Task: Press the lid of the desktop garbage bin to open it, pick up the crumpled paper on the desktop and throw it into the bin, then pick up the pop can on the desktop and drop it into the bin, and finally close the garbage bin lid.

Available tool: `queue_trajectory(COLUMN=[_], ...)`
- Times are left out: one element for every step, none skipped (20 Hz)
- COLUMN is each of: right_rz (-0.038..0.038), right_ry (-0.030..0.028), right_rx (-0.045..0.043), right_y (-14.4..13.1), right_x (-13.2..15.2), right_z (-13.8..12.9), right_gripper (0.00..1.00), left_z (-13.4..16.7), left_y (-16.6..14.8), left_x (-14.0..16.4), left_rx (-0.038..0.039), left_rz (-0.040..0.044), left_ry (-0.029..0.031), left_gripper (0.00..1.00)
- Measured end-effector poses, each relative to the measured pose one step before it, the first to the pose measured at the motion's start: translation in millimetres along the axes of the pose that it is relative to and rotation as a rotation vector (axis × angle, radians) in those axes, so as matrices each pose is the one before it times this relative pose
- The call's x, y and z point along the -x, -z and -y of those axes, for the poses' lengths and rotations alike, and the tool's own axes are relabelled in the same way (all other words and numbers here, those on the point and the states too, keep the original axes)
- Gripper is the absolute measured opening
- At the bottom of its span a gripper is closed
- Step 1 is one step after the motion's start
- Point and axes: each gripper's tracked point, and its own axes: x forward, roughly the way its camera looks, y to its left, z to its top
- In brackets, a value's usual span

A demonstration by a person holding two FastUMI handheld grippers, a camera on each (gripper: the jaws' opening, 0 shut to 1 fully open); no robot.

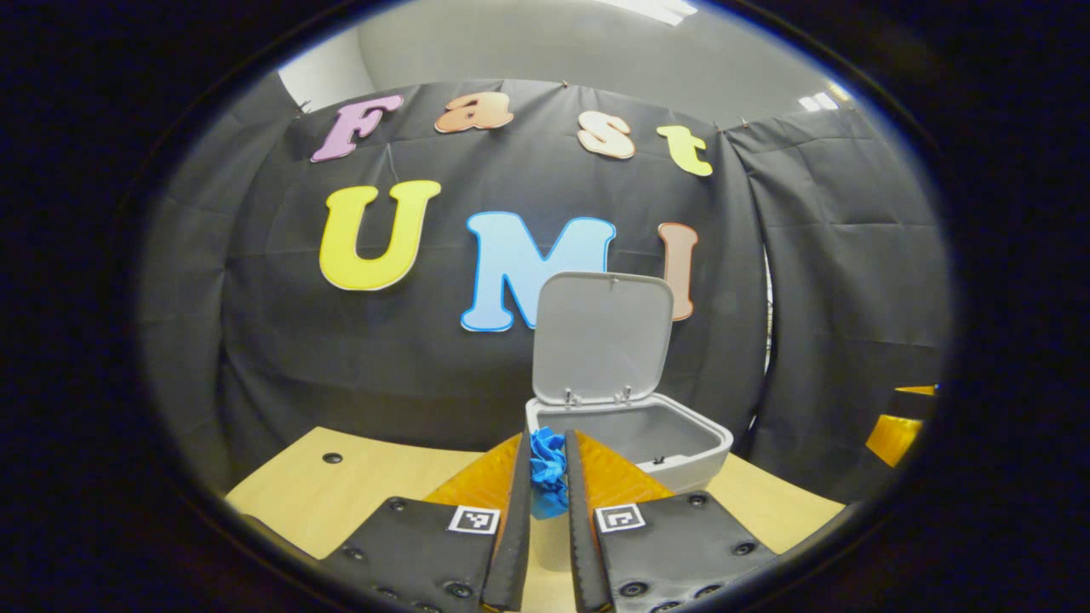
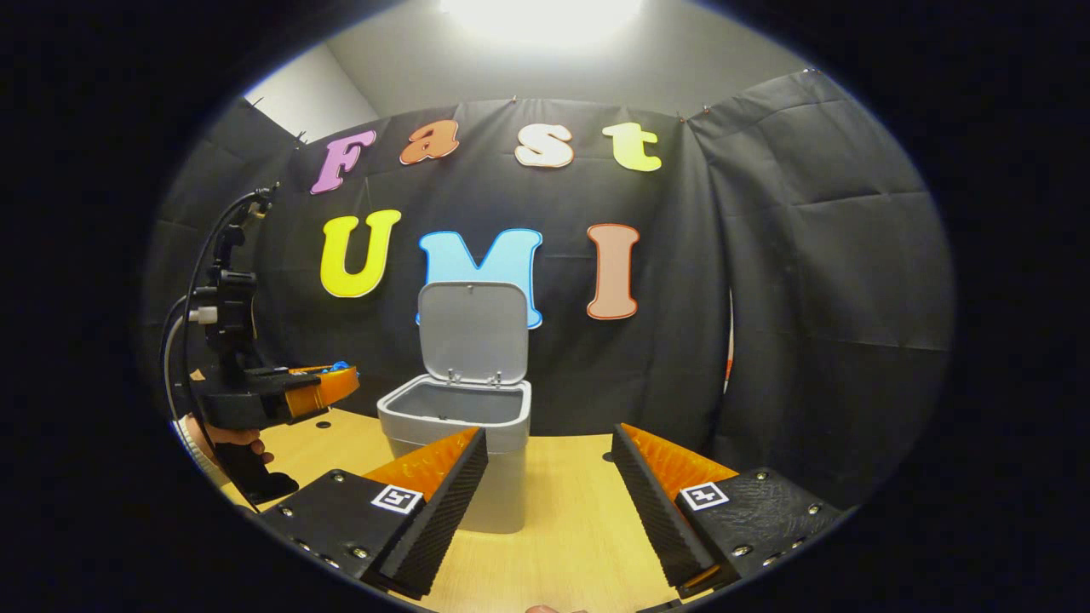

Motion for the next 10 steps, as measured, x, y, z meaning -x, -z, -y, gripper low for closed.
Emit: queue_trajectory(right_rz=[-0.00027, -0.00239, -0.00508, -0.00752, -0.0073, -0.0057, -0.00488, -0.00363, -0.00309, -0.00528], right_ry=[0.0157, 0.01254, 0.01319, 0.0118, 0.01191, 0.01499, 0.01412, 0.01434, 0.01589, 0.01243], right_rx=[-0.00316, -0.00444, -0.00345, -0.00283, -0.00178, -0.00123, -0.00284, -0.00287, -0.00323, -0.00451], right_y=[-0.28, 1.63, 1.95, 2.69, 1.73, 1.17, 0.79, 1.59, 0.36, 2.01], right_x=[-1.42, -1.46, -1.78, -0.21, -0.58, -0.67, -0.11, 0.07, 0.78, 1.06], right_z=[7.14, 6.28, 6.05, 5.0, 4.08, 5.08, 5.53, 4.48, 4.45, 3.71], right_gripper=[0.94, 0.94, 0.94, 0.94, 0.94, 0.94, 0.94, 0.94, 0.94, 0.94], left_z=[5.12, 4.94, 4.87, 4.55, 3.84, 3.4, 2.47, 2.63, 2.88, 2.06], left_y=[-1.89, -1.55, -1.97, 0.44, 0.65, 2.38, 2.97, 4.3, 4.87, 4.97], left_x=[-10.36, -10.53, -10.47, -10.22, -9.84, -8.54, -7.92, -6.62, -5.68, -5.54], left_rx=[-0.00599, -0.00185, -0.0002, -0.00277, -0.00495, -0.00747, -0.0097, -0.00912, -0.00517, -0.00585], left_rz=[0.00538, 0.00551, 0.00151, -0.00265, -0.0031, -0.00515, -0.009, -0.01298, -0.01406, -0.01575], left_ry=[0.00714, 0.0067, 0.01118, 0.00782, 0.00797, 0.00689, 0.00583, 0.00669, 0.00866, 0.00622], left_gripper=[0.29, 0.29, 0.29, 0.29, 0.29, 0.29, 0.29, 0.29, 0.3, 0.33])
